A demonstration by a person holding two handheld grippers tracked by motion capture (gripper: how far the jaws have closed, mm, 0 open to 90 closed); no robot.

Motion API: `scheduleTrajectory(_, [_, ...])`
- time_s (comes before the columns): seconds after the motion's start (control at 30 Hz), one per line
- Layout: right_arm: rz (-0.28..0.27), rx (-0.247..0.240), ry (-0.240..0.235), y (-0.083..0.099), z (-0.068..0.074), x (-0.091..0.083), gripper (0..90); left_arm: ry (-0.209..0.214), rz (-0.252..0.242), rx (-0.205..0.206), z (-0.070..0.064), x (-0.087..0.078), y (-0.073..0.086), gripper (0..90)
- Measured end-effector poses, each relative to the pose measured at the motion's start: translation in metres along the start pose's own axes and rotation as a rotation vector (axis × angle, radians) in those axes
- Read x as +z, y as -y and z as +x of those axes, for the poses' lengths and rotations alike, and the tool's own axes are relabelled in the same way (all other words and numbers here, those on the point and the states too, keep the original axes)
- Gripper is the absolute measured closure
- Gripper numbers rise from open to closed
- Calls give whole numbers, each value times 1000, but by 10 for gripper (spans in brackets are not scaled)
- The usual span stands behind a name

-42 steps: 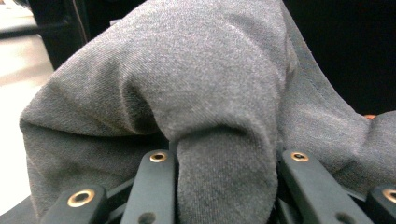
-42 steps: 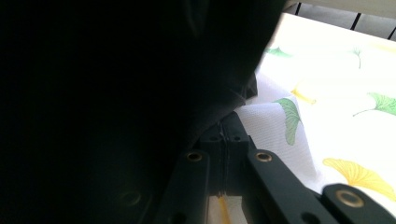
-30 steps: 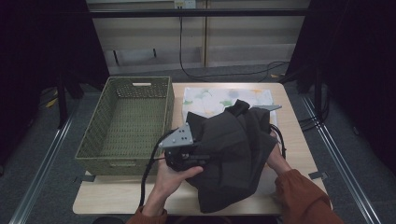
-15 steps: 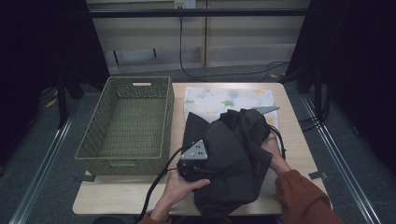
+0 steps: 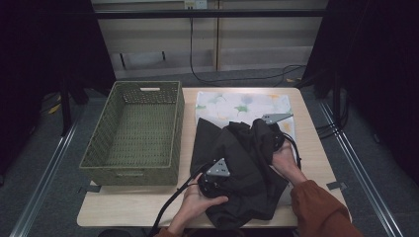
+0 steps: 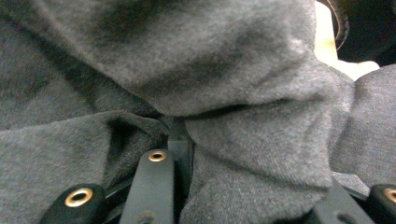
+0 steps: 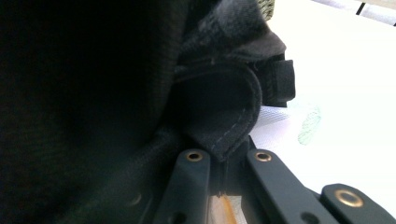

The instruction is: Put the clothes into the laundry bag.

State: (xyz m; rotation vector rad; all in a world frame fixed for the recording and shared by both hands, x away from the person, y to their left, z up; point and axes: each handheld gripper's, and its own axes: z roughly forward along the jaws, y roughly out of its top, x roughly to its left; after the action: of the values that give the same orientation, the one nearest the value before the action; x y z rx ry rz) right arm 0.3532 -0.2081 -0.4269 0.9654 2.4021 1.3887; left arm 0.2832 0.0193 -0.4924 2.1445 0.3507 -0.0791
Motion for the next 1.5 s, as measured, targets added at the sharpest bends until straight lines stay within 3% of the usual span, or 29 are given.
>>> scheduleTrajectory(0.07, [-2,0,-5,-1,1,0,900,-12,5,17,-2,-1,-1,664])
scheduleTrajectory(0.17, [1,1,3,0,-1,0,899,-9,-14,12,-4,-8,-2,503])
scheduleTrajectory(0.2, [1,7,6,1,-2,-1,900,-7,-43,-4,-6,-13,-4,503])
scheduleTrajectory(0.33, [3,5,6,4,-9,-2,899,-39,-151,1,-12,-43,-18,326])
scheduleTrajectory(0.57, [1,7,7,4,-9,-2,899,-81,-181,53,-13,-71,-49,286])
scheduleTrajectory(0.6, [2,11,13,5,-10,-2,899,-63,-217,49,-10,-77,-56,284])
scheduleTrajectory(0.67, [2,9,10,5,-10,-2,899,-64,-233,51,-8,-80,-59,285])
scheduleTrajectory(0.77, [5,11,9,6,-11,-1,899,-80,-306,39,0,-84,-69,283])
scheduleTrajectory(0.8, [5,7,6,6,-10,0,899,-104,-303,45,1,-83,-74,273])
scheduleTrajectory(0.9, [6,5,12,6,-9,0,899,-95,-310,42,7,-71,-87,259])
scheduleTrajectory(0.93, [5,5,9,5,-9,0,899,-84,-262,41,14,-56,-96,230])
scheduleTrajectory(0.97, [5,5,9,5,-9,0,899,-84,-262,41,14,-56,-96,218])
scheduleTrajectory(1.0, [5,4,11,5,-8,0,899,-77,-242,46,18,-45,-99,218])
scheduleTrajectory(1.03, [4,-1,11,5,-8,-1,899,-113,-203,46,20,-36,-101,204])
scheduleTrajectory(1.13, [7,-3,10,5,-7,-1,899,-147,-146,43,28,-15,-100,195])
scheduleTrajectory(1.17, [13,-7,15,5,-7,0,899,-173,-140,45,29,-11,-99,237])
scheduleTrajectory(1.2, [29,-7,35,8,-9,1,899,-148,-123,23,30,-9,-98,343])
scheduleTrajectory(1.23, [29,-7,35,8,-9,1,899,-148,-123,23,30,-9,-98,485])
scheduleTrajectory(1.27, [32,9,35,12,-14,1,900,-176,-104,39,31,-11,-97,644])
scheduleTrajectory(1.3, [39,11,37,13,-15,1,899,-164,-107,21,34,-11,-96,721])
scheduleTrajectory(1.37, [45,4,48,14,-14,2,899,-162,-111,9,36,-11,-95,762])
scheduleTrajectory(1.4, [49,-5,45,13,-13,2,900,-178,-109,25,36,-13,-95,792])
scheduleTrajectory(1.43, [45,0,38,12,-11,4,899,-181,-148,19,33,-20,-93,809])
scheduleTrajectory(1.47, [45,0,38,12,-11,4,899,-181,-148,19,33,-20,-93,814])
scheduleTrajectory(1.5, [37,9,34,12,-11,3,899,-180,-194,8,29,-33,-90,820])
